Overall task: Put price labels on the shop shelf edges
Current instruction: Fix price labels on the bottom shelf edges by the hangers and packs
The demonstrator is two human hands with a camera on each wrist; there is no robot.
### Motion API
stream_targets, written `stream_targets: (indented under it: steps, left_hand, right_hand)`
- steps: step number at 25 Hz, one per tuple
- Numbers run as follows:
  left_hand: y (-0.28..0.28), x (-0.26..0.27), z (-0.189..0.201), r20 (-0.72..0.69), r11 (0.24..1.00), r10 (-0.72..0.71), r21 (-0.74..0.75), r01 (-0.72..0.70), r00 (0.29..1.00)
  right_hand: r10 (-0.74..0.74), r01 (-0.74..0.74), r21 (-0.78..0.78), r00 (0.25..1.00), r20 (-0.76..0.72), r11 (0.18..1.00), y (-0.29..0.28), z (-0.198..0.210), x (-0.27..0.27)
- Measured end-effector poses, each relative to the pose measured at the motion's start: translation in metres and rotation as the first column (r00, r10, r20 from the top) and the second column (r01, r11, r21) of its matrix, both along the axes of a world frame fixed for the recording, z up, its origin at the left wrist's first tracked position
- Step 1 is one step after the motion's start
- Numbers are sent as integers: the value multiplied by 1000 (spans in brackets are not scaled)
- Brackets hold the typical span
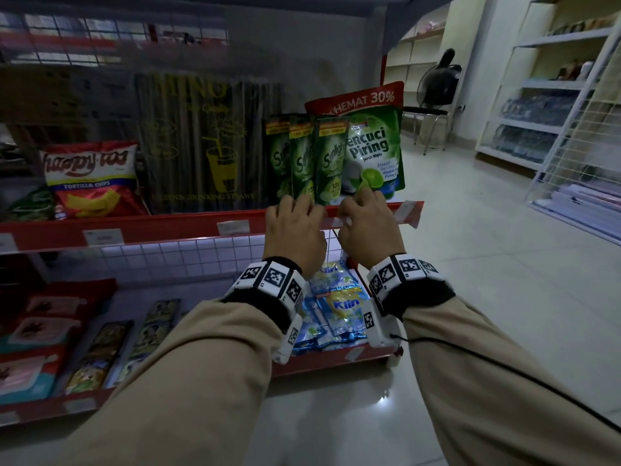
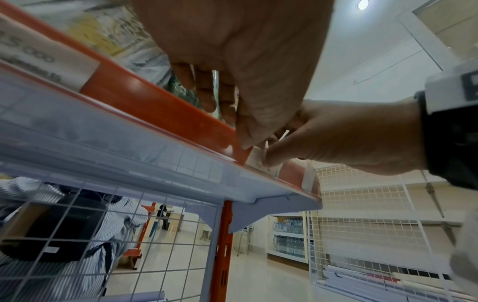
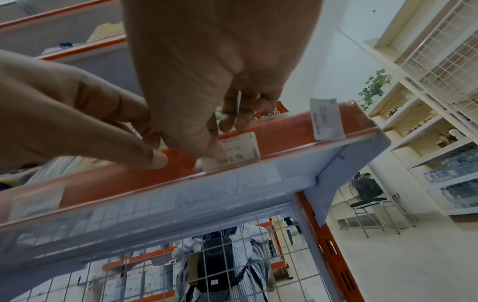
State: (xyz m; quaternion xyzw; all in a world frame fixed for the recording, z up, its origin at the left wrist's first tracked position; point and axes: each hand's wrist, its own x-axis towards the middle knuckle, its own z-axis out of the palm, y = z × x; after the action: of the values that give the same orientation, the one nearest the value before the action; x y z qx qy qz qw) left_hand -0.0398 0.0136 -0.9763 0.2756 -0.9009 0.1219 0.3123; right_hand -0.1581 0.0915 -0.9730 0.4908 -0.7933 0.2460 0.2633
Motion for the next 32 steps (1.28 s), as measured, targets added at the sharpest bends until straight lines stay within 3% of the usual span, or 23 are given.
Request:
stream_targets:
  steps: [3,6,11,15,19,21,27,32]
  left_hand:
    - [-1,0,2,-8,1000,-4,-28,4,1000]
    - [-3,1,3,-28,997,-60,49,62,998]
    - [-10,3,5,-68,976,-148,149,157,987]
    - [-11,6,3,-201,949,-190,214,232,961]
    - [-11,3,4,-261,933,-158,278,230,952]
    - [-11,2,5,-280,935,-137,281,217,950]
    - [-10,6,6,-219,953,-157,221,205,963]
    - [-17,11,9,-278,910,-220,287,299,935]
  right_hand:
    - [15,-17,16,996,93,1000,1,6,-1]
    - [103,-94,-45,957,272,995,3,15,-5]
    - [416,-133,-489,737,532,862,7,22,-2]
    - [577,-125,-608,510,638,784,4,19,4]
    - [640,-201,-621,420,644,757,3,13,12]
    - [612,-226,-585,475,632,779,2,12,12]
    - [384,-199,-400,800,461,895,6,21,-3]
    - [336,-249,-269,873,353,930,0,33,-10]
